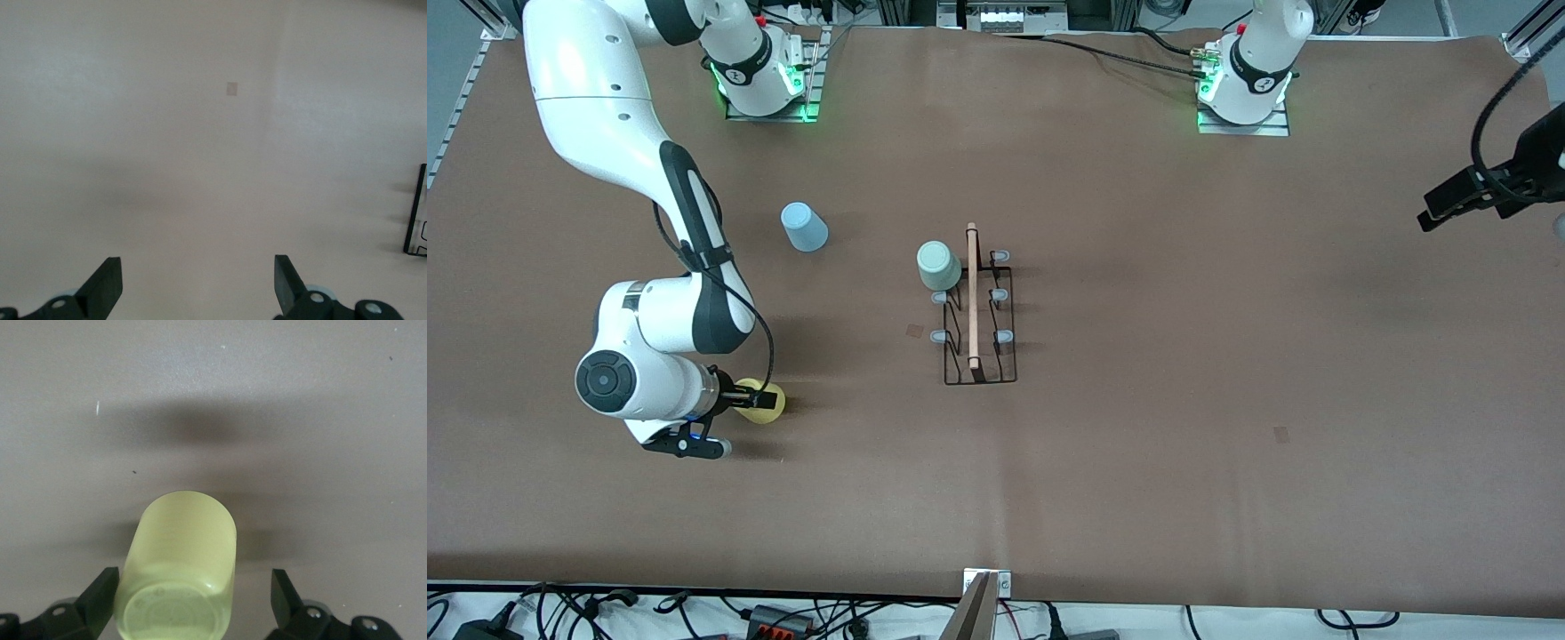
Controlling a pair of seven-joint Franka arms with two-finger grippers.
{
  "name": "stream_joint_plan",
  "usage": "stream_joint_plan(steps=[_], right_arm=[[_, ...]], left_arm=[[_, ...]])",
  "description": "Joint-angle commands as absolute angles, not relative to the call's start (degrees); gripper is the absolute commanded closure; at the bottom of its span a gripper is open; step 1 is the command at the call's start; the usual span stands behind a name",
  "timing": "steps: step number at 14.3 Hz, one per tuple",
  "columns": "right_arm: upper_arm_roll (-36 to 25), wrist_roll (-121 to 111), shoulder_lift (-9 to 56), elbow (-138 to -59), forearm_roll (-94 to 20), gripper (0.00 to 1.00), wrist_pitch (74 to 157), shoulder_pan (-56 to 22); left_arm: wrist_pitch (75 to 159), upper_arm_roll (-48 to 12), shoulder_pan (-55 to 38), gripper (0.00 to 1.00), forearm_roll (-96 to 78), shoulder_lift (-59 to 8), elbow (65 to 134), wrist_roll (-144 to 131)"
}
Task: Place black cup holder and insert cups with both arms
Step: 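Move the right gripper to the yellow cup and grasp it, then lift the yellow cup and carry it to the rack with the right gripper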
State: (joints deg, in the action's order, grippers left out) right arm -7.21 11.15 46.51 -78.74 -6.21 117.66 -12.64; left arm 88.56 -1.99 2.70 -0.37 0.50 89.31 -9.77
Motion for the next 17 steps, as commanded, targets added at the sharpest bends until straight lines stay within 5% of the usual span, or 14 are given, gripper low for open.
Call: stream_joint_plan(steps=[1, 3, 5, 11, 17], right_arm=[[-6.6, 10.5, 47.1, -77.6, -6.4, 0.29, 117.5, -12.0], [-6.4, 10.2, 46.9, -77.5, -6.4, 0.62, 117.0, -12.0], [-6.2, 10.0, 46.1, -77.5, -6.4, 0.73, 116.3, -12.2], [1.7, 11.5, 40.5, -71.1, -6.5, 0.76, 101.4, -12.6], [13.3, 31.9, 37.0, -70.9, -6.2, 0.76, 101.5, -13.5]], left_arm=[[87.2, -2.7, 2.8, 0.0, -1.6, 1.1, 88.5, -9.0], [86.4, -2.8, 3.2, 0.0, -3.2, 1.1, 88.5, -8.8], [85.1, -2.8, 3.5, 0.0, -6.7, 1.1, 88.5, -8.6], [85.2, -3.3, 2.9, 0.0, -6.9, 1.1, 88.3, -8.7], [83.5, -3.6, 2.7, 0.0, -7.0, 0.4, 84.6, -8.6]])
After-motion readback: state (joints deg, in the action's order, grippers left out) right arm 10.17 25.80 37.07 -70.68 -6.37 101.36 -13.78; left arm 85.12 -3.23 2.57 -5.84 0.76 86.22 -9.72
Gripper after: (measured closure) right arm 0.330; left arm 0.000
